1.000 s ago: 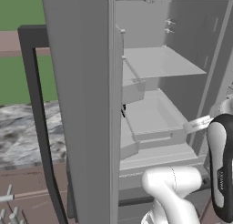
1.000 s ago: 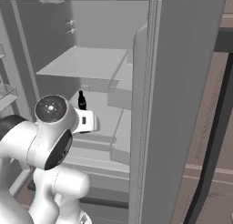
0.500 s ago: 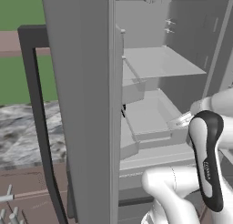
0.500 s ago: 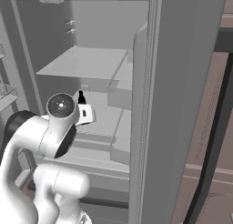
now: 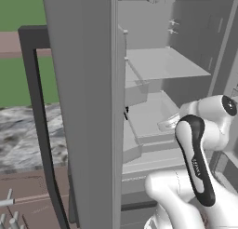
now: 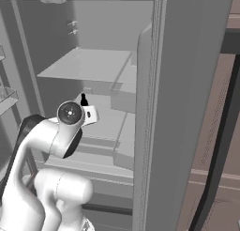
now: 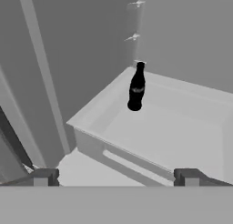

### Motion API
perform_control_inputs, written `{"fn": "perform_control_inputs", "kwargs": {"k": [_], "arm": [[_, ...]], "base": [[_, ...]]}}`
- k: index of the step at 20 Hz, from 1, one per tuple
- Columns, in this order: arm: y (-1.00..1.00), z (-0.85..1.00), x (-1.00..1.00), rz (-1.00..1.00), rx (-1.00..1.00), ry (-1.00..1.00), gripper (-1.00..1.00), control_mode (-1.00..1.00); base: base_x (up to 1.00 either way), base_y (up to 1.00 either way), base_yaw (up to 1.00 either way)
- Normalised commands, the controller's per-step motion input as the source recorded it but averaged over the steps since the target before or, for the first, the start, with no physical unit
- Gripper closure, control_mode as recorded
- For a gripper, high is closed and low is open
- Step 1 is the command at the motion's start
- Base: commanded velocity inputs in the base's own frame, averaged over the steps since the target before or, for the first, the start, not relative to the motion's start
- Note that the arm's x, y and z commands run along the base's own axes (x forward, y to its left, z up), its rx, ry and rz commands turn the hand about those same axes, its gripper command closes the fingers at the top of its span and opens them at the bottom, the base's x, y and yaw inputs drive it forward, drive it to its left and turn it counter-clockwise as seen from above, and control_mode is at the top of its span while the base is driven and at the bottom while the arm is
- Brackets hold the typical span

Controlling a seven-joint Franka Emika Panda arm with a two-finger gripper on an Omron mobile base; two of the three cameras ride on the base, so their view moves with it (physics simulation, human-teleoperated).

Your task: Open the fridge, grab two sodas, and place both sodas inside the bowl with ice on the dining counter.

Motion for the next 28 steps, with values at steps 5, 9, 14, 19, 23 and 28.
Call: {"fn": "perform_control_inputs", "kwargs": {"k": [5,9,14,19,23,28], "arm": [[0.0,-0.14,0.24,0.01,-0.04,0.01,-1.0,-1.0],[0.01,-0.21,0.38,0.01,0.0,-0.02,-1.0,-1.0],[0.01,-0.19,0.42,0.05,0.0,-0.05,-1.0,-1.0],[0.03,-0.17,0.45,0.05,0.0,-0.03,-1.0,-1.0],[0.0,-0.12,0.45,0.04,0.04,-0.09,-1.0,-1.0],[0.0,-0.1,0.51,0.04,0.05,-0.06,-1.0,-1.0]], "base": [[0.0,0.0,0.0],[0.0,0.0,0.0],[0.0,0.0,0.0],[0.0,0.0,0.0],[0.0,0.0,0.0],[0.0,0.0,0.0]]}}
